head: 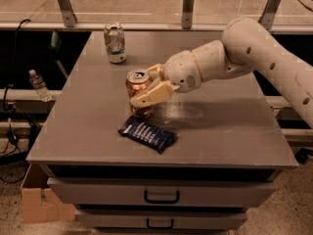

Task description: Move orange can near rxbar blueberry

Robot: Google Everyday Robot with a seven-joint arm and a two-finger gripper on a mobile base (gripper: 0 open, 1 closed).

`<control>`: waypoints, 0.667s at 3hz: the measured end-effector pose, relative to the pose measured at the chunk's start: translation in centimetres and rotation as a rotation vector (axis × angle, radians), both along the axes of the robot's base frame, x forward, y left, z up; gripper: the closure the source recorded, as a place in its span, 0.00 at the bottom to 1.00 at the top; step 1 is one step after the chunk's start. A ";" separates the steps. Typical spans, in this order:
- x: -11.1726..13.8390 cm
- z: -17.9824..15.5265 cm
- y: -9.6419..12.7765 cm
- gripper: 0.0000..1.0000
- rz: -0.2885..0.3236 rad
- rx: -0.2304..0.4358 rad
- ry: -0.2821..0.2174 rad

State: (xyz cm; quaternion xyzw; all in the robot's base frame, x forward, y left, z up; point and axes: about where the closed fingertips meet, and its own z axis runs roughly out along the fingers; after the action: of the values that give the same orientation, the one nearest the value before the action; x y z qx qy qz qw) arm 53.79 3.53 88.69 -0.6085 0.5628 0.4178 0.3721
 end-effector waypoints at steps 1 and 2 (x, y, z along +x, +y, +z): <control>0.4 0.0 -0.4 0.30 -0.007 -0.017 -0.028; 1.0 -0.1 -0.6 0.07 -0.010 -0.021 -0.036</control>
Offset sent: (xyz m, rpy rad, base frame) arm 0.0179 -0.0138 -0.0024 -0.0256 -0.0475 -0.0248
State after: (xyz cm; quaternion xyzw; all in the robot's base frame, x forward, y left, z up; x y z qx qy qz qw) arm 54.74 2.93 88.57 -0.6169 0.5633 0.3989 0.3781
